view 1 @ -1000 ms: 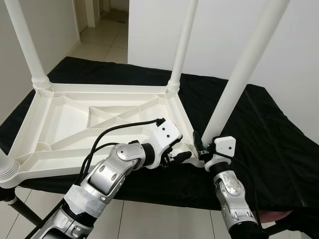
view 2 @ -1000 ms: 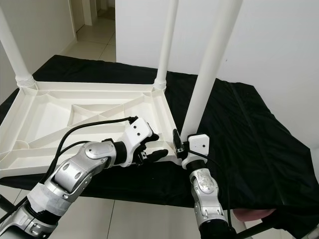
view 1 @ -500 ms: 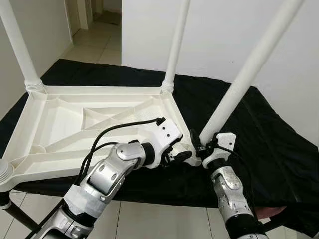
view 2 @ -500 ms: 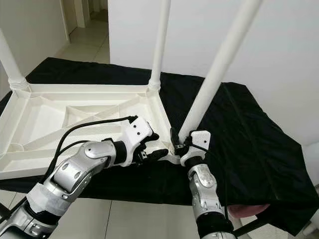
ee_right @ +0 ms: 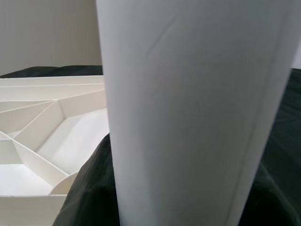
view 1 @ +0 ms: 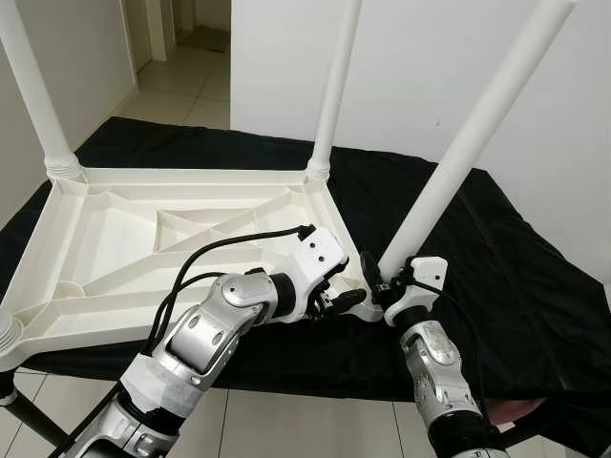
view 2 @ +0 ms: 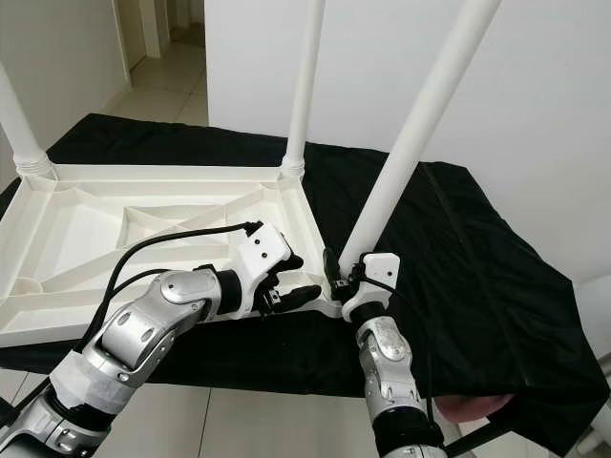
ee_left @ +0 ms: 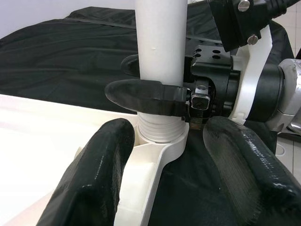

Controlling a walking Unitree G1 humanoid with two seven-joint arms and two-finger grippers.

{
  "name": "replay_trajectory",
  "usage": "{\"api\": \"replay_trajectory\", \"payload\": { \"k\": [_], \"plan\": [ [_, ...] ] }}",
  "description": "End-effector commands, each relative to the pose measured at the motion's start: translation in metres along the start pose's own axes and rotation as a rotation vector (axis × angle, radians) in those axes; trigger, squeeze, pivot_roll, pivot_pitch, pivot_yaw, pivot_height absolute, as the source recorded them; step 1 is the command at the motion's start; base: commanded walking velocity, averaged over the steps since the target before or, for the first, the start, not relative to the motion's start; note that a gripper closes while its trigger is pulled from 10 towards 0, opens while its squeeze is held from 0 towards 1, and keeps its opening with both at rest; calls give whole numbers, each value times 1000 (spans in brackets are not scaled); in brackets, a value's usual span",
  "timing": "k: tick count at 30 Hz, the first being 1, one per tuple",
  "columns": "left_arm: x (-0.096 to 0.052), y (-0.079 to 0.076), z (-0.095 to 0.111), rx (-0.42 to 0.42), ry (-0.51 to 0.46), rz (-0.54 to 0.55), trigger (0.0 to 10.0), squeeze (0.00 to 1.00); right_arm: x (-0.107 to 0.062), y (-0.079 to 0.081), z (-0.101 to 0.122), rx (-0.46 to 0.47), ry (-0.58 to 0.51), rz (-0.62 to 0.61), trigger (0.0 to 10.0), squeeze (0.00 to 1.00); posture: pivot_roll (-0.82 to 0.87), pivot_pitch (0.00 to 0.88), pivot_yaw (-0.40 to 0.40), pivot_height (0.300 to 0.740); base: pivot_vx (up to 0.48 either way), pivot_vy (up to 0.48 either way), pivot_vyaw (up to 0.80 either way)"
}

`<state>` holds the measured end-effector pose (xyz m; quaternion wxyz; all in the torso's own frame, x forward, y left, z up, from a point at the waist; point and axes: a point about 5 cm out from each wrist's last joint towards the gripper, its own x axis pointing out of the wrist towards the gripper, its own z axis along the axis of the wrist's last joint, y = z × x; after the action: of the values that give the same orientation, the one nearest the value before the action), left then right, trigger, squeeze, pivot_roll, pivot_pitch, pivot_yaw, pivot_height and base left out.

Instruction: Building children table

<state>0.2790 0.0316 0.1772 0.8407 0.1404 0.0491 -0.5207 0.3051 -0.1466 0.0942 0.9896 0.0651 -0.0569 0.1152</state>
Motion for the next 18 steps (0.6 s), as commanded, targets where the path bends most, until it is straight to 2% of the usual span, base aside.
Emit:
{"api": "replay_trajectory", "payload": {
  "k": [1,7,18],
  "plan": [
    [0,-1,2,3,2,-1,10000,0,-16,0,-32,12,171,-12,10000,0,39,0,-94,740,0,0,0],
    [0,0,2,1,2,2,10000,0,-12,4,-22,-14,110,-4,10000,0,39,0,-94,740,0,0,0],
    [-1,1,3,4,2,7,10000,0,-11,4,-22,-12,112,-25,10000,0,41,0,-97,740,0,0,0]
  ]
}}
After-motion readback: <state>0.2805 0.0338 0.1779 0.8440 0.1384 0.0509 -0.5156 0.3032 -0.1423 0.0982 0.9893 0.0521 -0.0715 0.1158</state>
